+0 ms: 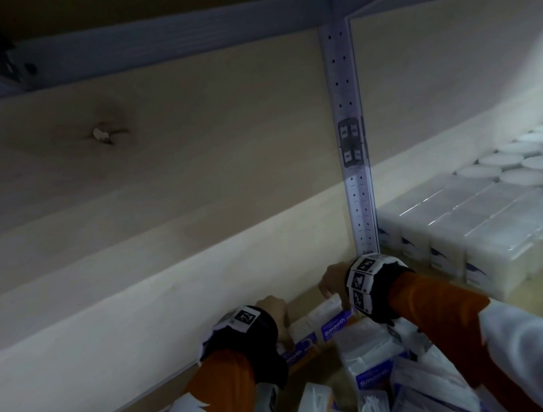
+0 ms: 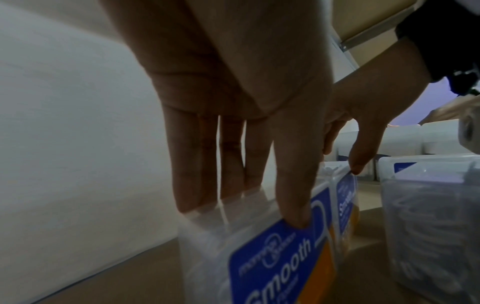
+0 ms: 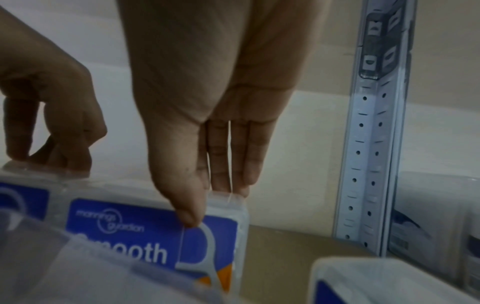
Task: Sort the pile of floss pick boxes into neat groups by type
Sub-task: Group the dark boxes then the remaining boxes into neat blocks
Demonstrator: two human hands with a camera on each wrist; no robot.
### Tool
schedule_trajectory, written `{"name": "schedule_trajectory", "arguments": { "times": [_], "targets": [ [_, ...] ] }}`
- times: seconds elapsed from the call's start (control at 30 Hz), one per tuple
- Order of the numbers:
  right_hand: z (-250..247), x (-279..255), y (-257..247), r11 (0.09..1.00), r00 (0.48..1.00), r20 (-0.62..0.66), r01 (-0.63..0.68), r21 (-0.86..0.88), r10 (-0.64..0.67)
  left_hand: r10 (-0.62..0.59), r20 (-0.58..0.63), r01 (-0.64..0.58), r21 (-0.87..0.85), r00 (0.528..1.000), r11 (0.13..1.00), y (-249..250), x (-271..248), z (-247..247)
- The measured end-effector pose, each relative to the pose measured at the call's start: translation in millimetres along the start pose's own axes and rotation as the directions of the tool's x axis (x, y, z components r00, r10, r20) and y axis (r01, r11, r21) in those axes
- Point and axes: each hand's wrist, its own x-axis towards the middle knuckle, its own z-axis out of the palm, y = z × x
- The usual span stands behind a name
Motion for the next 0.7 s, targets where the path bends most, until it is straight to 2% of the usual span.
{"name": "schedule_trajectory", "arguments": {
  "times": [0.33,0.57,0.7],
  "targets": [
    [3.0,2.8,3.1,0.999,1.0,-0.014,0.015,-0.037,-0.016,0.024,0.012,-0.024,-0.025,1.0,0.999,-7.9,0.6,3.8],
    [6.5,-2.8,15.4,0.999,0.999,-0.04,0.018,-0.045,-0.02,0.084,0.002,-0.084,-0.056,0.996,0.995,-14.4,-12.0,-4.7],
    [13.6,-10.3,19.6,0.999,0.999,-0.013,0.035,-0.019,-0.035,0.117,0.009,-0.116,-0.068,0.993,0.991,-13.8,-23.7,-7.4]
  ]
}}
